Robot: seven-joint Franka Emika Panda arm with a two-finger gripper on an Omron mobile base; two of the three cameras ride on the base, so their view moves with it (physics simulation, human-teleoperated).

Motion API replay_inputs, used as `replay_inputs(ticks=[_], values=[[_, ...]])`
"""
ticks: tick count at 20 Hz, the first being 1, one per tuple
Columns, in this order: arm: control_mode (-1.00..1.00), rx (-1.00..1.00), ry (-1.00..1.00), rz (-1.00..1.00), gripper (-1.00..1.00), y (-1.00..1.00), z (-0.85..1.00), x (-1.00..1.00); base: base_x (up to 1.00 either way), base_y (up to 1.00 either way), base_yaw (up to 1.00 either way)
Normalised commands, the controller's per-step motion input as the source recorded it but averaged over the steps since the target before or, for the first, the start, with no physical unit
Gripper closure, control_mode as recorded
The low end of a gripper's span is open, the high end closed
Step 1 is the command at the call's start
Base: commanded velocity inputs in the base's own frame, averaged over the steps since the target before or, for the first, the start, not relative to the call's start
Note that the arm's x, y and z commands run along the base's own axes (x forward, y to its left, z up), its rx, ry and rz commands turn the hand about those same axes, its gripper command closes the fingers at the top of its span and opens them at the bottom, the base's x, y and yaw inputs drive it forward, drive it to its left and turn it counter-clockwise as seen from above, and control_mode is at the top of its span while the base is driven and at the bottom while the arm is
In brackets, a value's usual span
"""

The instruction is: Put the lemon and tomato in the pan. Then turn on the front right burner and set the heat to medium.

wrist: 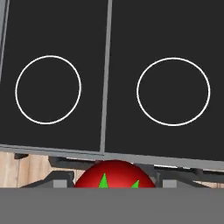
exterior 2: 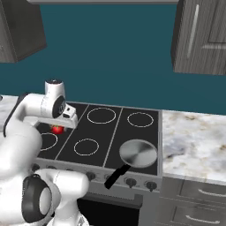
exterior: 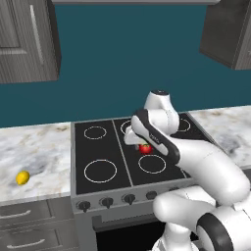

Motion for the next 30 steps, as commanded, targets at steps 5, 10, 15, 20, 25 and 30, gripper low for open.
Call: replay_inputs(ticks=[5,10,15,20,25,30], values=[[-1.00,0.00,0.04,-0.13,1.00,-1.00,0.14,0.00,0.00,0.00,0.00],[-1.00,0.00,0.10,-0.15,1.00,-1.00,0.10,0.00,0.00,0.00,0.00],[-1.00,-0.02,0.23,-0.22,1.00,-1.00,0.00,0.00,0.00,0.00,0.00],[-1.00,-0.02,0.31,-0.25,1.00,-1.00,-0.05,0.00,0.00,0.00,0.00],[-1.00,-0.01,0.12,-0.15,1.00,-0.41,-0.03,0.04,0.00,0.00,0.00],[-1.00,0.00,-0.16,0.00,1.00,0.00,-0.30,0.10,0.00,0.00,0.00]])
